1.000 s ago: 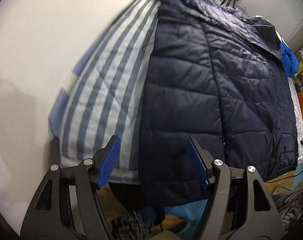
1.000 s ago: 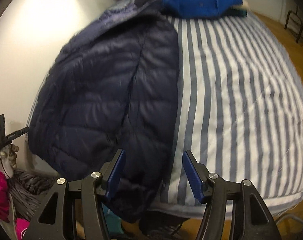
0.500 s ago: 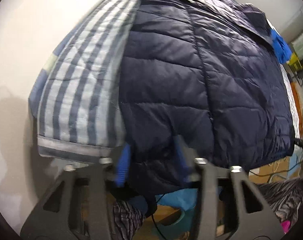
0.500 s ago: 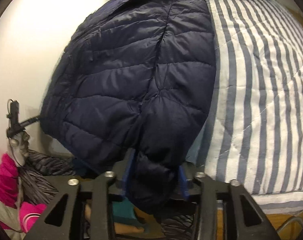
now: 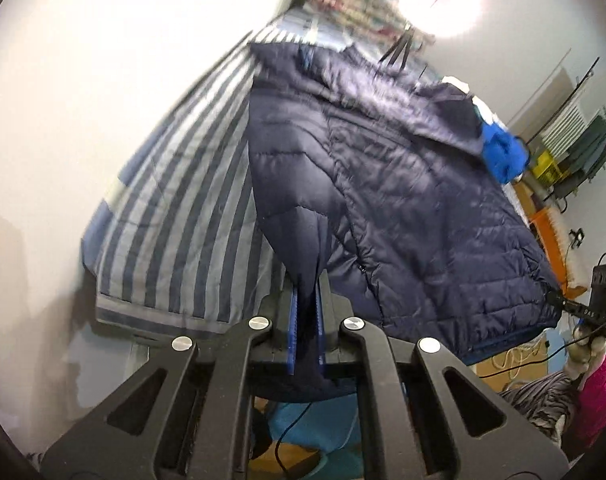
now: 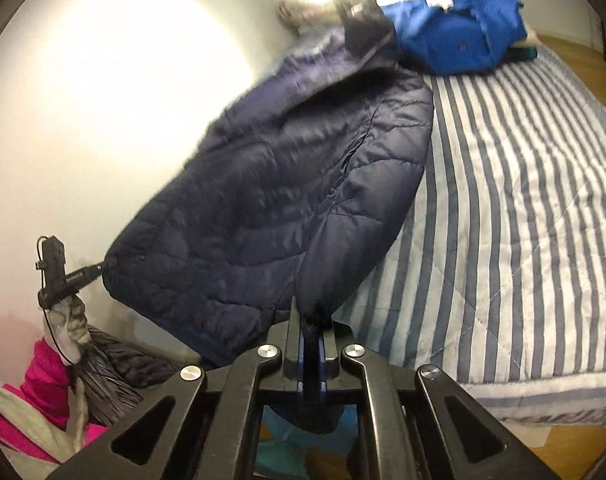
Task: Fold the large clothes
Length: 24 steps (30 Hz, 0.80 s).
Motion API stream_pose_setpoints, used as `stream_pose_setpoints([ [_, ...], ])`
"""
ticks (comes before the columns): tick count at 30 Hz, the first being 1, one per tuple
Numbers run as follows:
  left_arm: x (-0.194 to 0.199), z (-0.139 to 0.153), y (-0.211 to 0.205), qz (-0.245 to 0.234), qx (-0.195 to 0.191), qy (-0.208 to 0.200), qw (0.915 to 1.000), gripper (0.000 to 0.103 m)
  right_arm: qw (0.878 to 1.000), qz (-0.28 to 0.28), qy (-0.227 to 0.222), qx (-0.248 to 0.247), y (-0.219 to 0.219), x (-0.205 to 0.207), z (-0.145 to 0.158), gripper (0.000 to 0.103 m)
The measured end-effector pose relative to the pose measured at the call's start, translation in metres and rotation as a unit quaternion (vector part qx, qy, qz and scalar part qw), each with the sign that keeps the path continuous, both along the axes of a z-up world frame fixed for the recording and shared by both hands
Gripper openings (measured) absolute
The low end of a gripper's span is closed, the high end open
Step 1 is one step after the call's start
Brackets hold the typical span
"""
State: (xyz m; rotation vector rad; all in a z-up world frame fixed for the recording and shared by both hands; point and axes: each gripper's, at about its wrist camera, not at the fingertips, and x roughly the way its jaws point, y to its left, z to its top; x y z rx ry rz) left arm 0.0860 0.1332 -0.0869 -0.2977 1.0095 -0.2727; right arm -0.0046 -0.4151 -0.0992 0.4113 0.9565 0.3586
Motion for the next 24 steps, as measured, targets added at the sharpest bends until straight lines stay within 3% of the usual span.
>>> stream_pose_setpoints([
  [7,-0.023,0.046,0.016,0.009,-0.026,-0.037,0.9989,0.004,0.997,0.019,-0.066,0.029,-0.005,-0.049,0.045,0.001],
  [11,-0.029,0.068,0.030,0.028,-0.043,-0.054,0.9972,0.004,0.996,0.020,-0.087,0.026,-0.012,-0.057,0.062,0.001],
  [17,0.010,0.066,0.029,0.031,-0.040,-0.050,0.9975,0.004,0.997,-0.008,-0.077,0.012,-0.019,-0.003,0.056,0.002],
  [24,0.099,0.057,0.014,0.035,-0.034,-0.056,0.9972,0.003,0.996,-0.031,-0.077,-0.026,-0.019,0.075,0.067,0.001],
])
